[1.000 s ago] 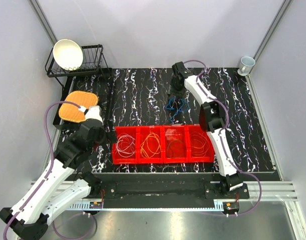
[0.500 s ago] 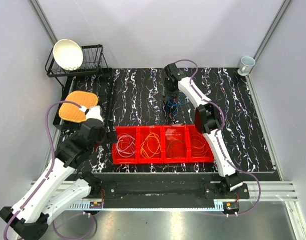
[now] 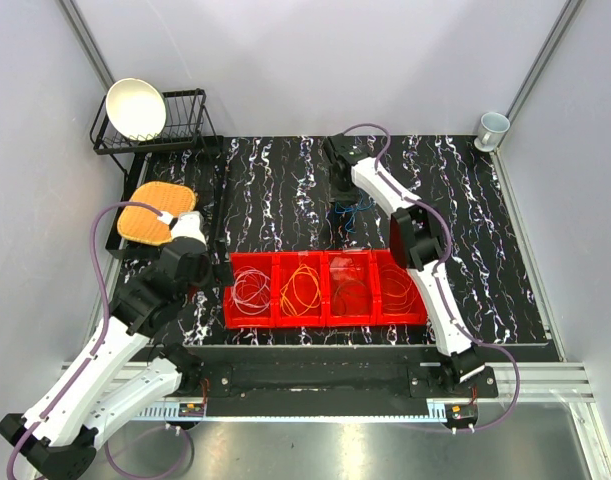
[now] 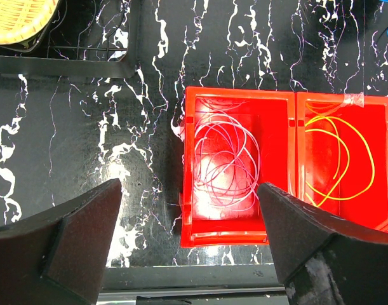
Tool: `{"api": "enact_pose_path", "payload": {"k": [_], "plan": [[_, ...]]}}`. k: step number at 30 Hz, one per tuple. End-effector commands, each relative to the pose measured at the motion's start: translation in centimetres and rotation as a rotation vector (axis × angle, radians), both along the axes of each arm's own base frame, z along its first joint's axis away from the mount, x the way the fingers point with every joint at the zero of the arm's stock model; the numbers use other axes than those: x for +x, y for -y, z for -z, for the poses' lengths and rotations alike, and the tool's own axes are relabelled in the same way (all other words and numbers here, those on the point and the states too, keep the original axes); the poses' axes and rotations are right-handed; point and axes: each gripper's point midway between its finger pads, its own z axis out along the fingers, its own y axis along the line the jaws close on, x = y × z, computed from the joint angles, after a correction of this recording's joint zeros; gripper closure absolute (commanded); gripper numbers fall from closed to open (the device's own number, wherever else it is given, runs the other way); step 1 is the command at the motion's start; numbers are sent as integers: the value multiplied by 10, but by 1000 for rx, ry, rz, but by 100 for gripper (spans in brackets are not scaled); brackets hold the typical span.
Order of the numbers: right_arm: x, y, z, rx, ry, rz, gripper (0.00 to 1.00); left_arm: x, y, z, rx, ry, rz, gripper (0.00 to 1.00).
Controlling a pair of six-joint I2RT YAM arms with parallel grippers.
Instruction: Untangle the cables
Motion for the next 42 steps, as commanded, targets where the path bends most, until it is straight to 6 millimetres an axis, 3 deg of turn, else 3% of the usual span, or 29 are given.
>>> {"api": "enact_pose_path", "payload": {"k": [1, 14, 22, 25, 30, 33, 36, 39, 42], "plan": [[-33, 17, 6, -78, -92, -19, 56, 7, 1, -9, -8, 52, -8, 9], [-52, -3, 16, -18, -162, -78, 50, 7, -1, -10, -11, 58, -14, 9], [-62, -4, 18, -68, -184, -99, 53, 6, -1, -10, -12, 59, -14, 9], [-64, -1, 20, -88, -196, -103, 62, 6, -1, -10, -14, 60, -15, 10], [-67, -1, 30, -111, -237, -111, 97, 6, -1, -11, -14, 62, -14, 10], [-67, -2, 32, -115, -246, -117, 100, 6, -1, -11, -14, 64, -15, 10], [-58, -3, 20, -114, -202, -113, 100, 6, -1, -11, -16, 65, -16, 10], [-43, -5, -10, -105, -119, -107, 100, 7, -1, -11, -14, 63, -17, 10], [-30, -9, -52, -68, -20, -100, 100, 6, -2, -11, -14, 64, -17, 10]]}}
